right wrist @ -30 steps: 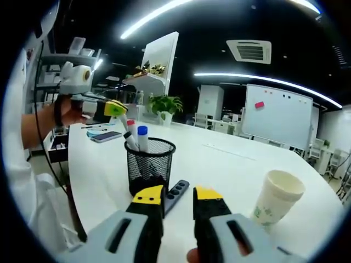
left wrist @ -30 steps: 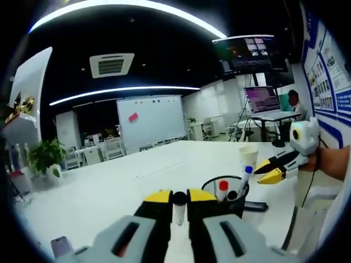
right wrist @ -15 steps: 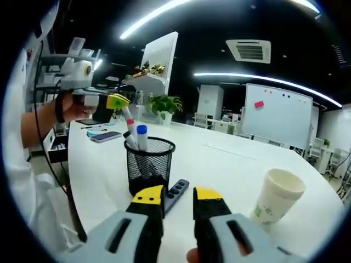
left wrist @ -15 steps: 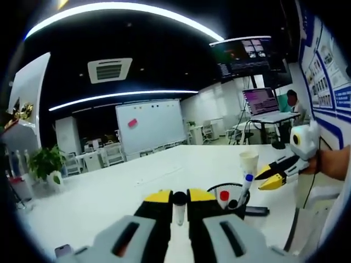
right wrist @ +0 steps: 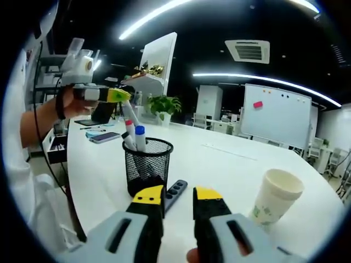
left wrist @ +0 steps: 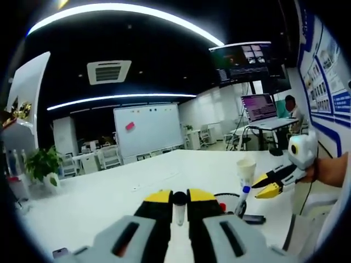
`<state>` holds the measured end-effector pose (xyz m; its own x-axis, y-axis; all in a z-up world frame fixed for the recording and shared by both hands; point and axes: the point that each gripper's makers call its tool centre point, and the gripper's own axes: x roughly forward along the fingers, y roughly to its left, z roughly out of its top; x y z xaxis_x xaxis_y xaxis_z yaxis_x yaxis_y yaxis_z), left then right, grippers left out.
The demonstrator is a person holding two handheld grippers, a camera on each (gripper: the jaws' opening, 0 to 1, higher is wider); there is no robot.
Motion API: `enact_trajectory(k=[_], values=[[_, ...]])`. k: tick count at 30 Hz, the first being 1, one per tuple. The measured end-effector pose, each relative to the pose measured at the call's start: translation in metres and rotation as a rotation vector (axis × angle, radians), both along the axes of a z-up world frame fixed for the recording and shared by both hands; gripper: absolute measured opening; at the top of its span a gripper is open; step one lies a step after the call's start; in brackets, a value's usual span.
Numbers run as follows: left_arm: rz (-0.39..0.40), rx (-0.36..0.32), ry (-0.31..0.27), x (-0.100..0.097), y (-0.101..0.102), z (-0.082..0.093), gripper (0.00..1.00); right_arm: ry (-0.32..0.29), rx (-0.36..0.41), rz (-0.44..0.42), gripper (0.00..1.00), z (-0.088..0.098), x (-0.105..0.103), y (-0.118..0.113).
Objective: Place the scattered laser pointers and whiteboard markers into the pen holder and stack the scattered paper cups together
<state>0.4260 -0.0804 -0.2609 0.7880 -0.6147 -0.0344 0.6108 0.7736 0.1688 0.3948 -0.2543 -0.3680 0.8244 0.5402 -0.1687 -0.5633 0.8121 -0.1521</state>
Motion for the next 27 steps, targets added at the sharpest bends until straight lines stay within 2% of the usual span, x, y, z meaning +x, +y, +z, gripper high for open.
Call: enact_trajectory(k=[17,21,22,27], values=[[-0.018,-0.002,-0.008,0.005,-0.005,0.012,0.11,0.001,-0.002,0.005,0.2,0.0,0.0,0.002],[-0.035,-0.017,-0.004,0.006,-0.006,0.017,0.11,0.0,-0.002,0.002,0.2,0.0,0.001,0.001],[-0.037,-0.049,0.002,0.004,-0.006,0.02,0.11,0.0,-0.001,0.002,0.2,0.001,0.001,0.0],[-0.037,-0.048,-0.014,0.003,-0.007,0.026,0.11,0.004,-0.005,0.001,0.2,-0.001,0.001,0.0]])
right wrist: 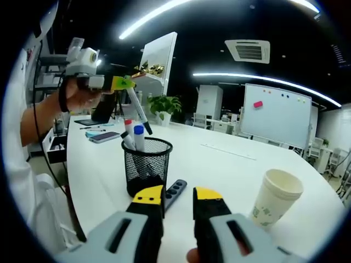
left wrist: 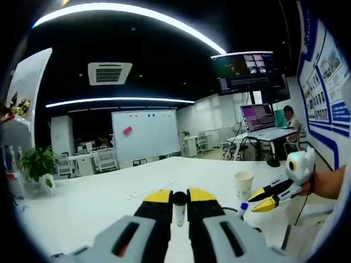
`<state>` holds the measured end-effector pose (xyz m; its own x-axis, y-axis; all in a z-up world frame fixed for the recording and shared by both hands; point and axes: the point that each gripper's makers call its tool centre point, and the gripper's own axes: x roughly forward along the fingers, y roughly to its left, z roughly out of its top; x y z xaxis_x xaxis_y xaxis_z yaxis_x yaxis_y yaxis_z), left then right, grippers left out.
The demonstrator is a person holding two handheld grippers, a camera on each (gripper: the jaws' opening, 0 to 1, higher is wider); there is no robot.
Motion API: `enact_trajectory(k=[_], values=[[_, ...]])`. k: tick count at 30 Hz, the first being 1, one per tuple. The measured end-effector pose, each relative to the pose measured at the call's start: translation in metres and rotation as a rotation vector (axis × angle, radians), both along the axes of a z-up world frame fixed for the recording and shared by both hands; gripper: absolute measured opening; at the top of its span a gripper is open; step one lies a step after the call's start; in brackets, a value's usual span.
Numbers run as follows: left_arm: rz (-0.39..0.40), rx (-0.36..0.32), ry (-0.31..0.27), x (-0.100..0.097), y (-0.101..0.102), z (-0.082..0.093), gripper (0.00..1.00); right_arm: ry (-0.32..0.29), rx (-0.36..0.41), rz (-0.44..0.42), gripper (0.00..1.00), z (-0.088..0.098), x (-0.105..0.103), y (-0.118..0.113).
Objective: Place the scattered laser pointers and whiteboard markers into the pen holder and stack the scattered paper cups together
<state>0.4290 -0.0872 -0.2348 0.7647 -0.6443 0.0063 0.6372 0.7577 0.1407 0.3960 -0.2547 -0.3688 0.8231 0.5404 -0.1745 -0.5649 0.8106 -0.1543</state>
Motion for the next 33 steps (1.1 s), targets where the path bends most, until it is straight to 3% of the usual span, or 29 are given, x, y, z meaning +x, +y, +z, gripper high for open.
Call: enact_trajectory(k=[26,29,33], values=[[-0.078,-0.029,-0.036,-0.017,-0.026,0.022,0.11,0.003,0.005,-0.001,0.2,-0.001,0.001,-0.002],[-0.108,-0.08,-0.025,-0.021,-0.029,0.03,0.11,-0.001,0.006,0.001,0.2,0.0,0.001,0.0],[-0.115,-0.063,-0.044,-0.023,-0.031,0.031,0.11,0.002,0.006,0.003,0.2,-0.002,0.001,0.001]])
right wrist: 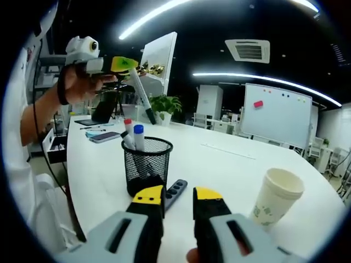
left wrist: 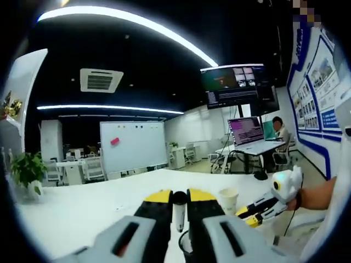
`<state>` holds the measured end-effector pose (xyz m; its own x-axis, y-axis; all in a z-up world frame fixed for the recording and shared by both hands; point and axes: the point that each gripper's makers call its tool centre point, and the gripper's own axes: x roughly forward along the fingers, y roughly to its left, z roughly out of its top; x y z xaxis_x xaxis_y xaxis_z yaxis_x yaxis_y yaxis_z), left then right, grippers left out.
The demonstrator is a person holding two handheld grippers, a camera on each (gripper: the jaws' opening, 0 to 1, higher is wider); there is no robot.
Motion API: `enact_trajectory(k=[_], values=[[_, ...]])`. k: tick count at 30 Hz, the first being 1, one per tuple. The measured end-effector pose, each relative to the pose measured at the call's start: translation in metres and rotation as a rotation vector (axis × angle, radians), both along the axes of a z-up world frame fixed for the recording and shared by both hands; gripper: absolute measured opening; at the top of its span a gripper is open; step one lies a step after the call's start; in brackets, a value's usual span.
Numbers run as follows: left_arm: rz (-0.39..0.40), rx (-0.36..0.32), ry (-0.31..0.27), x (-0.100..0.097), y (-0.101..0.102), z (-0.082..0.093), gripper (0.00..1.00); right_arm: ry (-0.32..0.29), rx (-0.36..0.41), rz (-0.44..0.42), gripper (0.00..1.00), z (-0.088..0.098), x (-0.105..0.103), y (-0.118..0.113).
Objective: Place the scattered laser pointers and whiteboard markers into the pen holder and stack the scattered paper cups together
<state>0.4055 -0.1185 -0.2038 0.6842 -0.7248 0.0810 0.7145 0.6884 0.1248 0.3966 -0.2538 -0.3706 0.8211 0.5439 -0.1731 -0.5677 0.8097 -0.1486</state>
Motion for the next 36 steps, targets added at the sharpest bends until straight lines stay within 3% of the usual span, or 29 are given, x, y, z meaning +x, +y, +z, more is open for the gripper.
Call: enact_trajectory(k=[12,36], values=[[-0.052,-0.004,0.018,-0.006,-0.009,-0.004,0.11,0.003,-0.001,-0.007,0.2,-0.001,0.0,-0.002],[-0.051,0.04,0.044,-0.001,-0.014,-0.022,0.11,0.008,0.002,-0.008,0.2,-0.004,-0.001,-0.002]])
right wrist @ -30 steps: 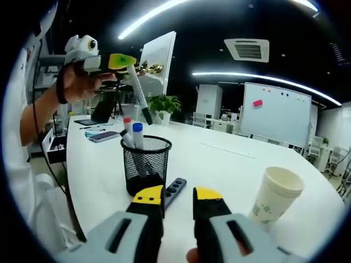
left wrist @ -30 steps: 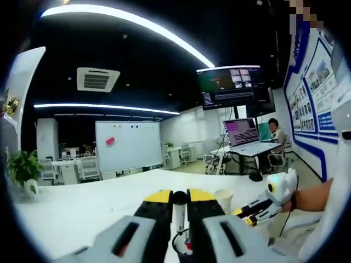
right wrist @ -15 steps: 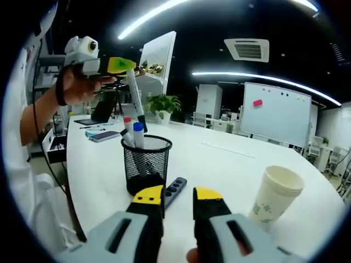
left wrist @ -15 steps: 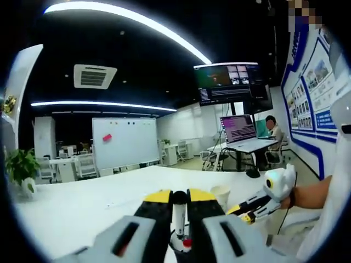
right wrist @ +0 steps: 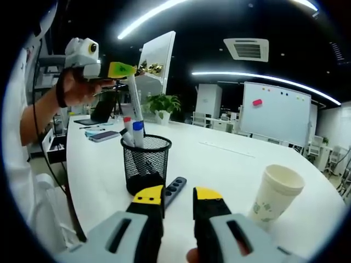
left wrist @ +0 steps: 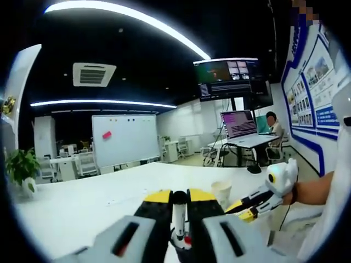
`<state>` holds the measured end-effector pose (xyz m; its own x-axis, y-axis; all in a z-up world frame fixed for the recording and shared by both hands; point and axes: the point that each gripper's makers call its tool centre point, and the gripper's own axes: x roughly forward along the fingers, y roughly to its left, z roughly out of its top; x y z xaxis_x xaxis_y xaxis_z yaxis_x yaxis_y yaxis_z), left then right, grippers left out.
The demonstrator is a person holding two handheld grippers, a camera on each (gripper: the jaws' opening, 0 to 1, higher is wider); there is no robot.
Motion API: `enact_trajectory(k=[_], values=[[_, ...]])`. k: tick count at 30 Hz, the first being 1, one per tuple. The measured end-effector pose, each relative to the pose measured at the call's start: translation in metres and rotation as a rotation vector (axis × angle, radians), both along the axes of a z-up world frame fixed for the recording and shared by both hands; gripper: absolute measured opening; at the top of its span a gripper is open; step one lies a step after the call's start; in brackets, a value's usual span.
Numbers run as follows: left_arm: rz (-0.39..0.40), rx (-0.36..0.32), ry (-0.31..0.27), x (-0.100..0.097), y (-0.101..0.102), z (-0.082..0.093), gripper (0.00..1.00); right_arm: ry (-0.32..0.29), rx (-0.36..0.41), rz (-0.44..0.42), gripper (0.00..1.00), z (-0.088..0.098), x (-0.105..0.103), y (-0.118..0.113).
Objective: Place the scattered laser pointers and whiteboard markers into the pen holder and stack the scattered paper cups together
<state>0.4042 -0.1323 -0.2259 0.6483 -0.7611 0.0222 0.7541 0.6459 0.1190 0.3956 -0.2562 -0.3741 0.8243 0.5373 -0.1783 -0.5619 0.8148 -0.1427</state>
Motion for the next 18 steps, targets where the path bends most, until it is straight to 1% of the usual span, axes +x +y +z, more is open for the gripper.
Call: enact_trajectory(k=[5,12,18], values=[[0.001,0.007,0.005,0.0013,-0.0001,-0.003,0.11,-0.003,0.002,0.002,0.2,0.0007,-0.0007,0.0014],[-0.005,0.035,0.009,0.001,-0.0025,-0.0089,0.11,0.002,-0.003,0.002,0.2,-0.001,-0.0011,0.0015],[-0.008,0.039,0.009,-0.0002,-0.0035,-0.0098,0.11,-0.001,-0.001,0.0,0.2,0.0003,-0.0009,0.001]])
